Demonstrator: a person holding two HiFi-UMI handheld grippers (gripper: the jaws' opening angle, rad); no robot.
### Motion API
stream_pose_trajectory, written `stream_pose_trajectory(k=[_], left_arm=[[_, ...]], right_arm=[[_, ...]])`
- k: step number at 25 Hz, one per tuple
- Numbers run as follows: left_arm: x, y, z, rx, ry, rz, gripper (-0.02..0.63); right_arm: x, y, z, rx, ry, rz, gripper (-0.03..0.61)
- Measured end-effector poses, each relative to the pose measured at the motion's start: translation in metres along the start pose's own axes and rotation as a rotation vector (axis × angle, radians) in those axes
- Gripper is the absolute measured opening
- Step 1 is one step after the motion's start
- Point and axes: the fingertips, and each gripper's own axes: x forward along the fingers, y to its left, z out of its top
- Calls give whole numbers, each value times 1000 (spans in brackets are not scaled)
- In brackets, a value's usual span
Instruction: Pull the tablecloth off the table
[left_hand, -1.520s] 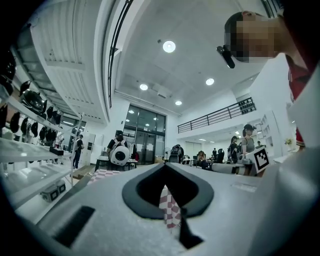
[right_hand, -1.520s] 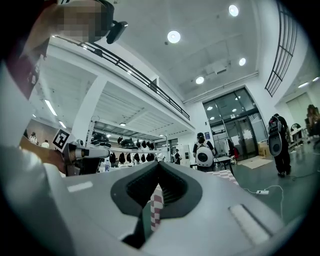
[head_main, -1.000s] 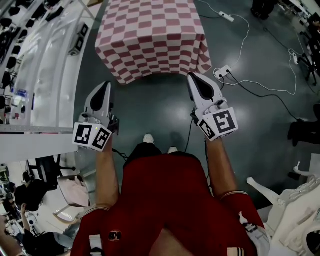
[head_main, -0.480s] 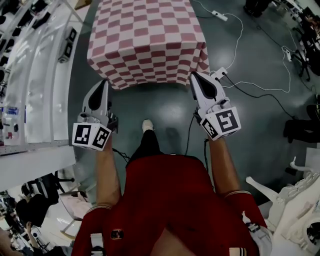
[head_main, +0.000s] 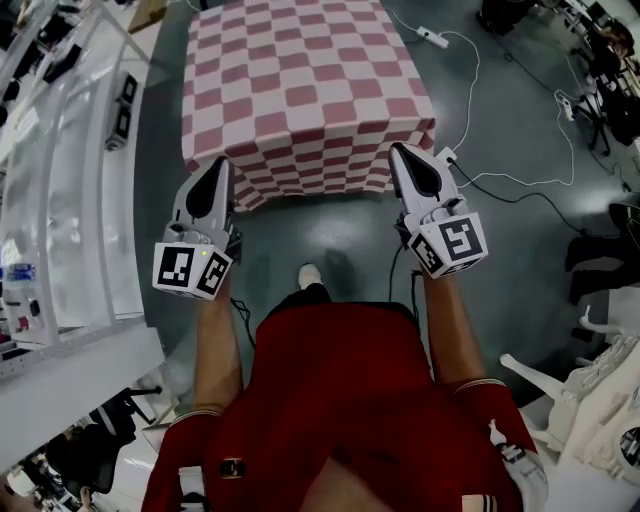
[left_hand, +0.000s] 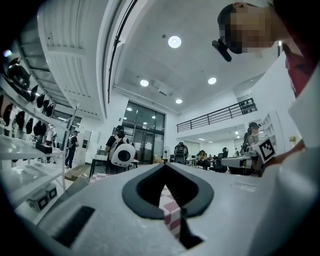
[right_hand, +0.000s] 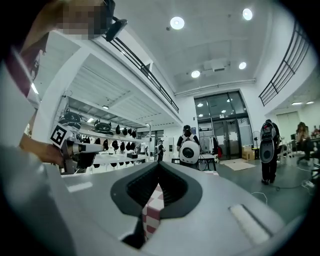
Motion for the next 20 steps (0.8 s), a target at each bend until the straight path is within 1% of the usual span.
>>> stream_pose_trajectory(k=[5, 12, 15, 20], left_arm=[[24, 46, -10, -16, -2, -17, 6], [48, 84, -21, -52, 8, 15, 6], [60, 95, -27, -47, 21, 33, 6], [91, 114, -37, -35, 54, 69, 6]], right_arm=[[43, 2, -13, -3, 21, -29, 15], [79, -13, -24, -1, 56, -61, 15], [92, -31, -30, -7, 63, -74, 15], [122, -78, -46, 17, 82, -88, 15]])
